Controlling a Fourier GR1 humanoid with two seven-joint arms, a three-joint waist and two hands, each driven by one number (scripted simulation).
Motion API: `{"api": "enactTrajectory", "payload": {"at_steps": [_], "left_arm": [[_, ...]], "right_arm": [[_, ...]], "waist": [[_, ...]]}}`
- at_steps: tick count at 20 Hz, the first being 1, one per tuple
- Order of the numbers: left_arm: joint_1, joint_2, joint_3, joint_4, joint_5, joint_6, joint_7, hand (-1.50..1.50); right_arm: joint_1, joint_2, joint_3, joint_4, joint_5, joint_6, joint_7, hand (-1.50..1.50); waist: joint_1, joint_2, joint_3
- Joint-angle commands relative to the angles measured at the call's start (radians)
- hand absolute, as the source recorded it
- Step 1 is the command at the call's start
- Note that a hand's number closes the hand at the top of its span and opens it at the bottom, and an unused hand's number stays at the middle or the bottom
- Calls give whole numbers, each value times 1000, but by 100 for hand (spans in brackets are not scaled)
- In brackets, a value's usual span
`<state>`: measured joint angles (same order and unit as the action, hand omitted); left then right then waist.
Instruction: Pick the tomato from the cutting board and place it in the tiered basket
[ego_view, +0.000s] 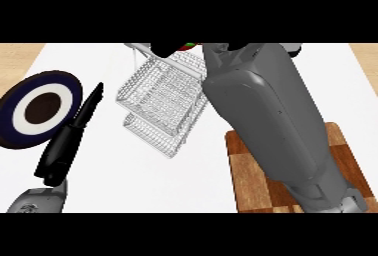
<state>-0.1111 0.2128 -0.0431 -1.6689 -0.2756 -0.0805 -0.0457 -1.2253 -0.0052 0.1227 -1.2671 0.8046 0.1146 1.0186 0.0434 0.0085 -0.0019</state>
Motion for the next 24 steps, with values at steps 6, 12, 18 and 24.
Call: {"api": "enactTrajectory", "payload": {"at_steps": [6,12,18,24], "left_arm": [[-10,-11,-14,5,-26,9,-10,0],[-51,-10,-12,30,-17,-10,-16,0],[0,-15,-3,17,-3,-7,-34,0],[-4,9,50,27,-4,8,-9,0]], "right_arm": [[-83,5,29,355,-168,-425,-52,-150],[-110,5,70,484,-363,-609,-256,-150],[-132,5,21,538,-313,-910,-392,-150],[-98,-88,-22,515,-199,-1013,-245,-150]], "waist": [[37,8,0],[56,15,0],[33,12,0],[-50,-15,2]]}}
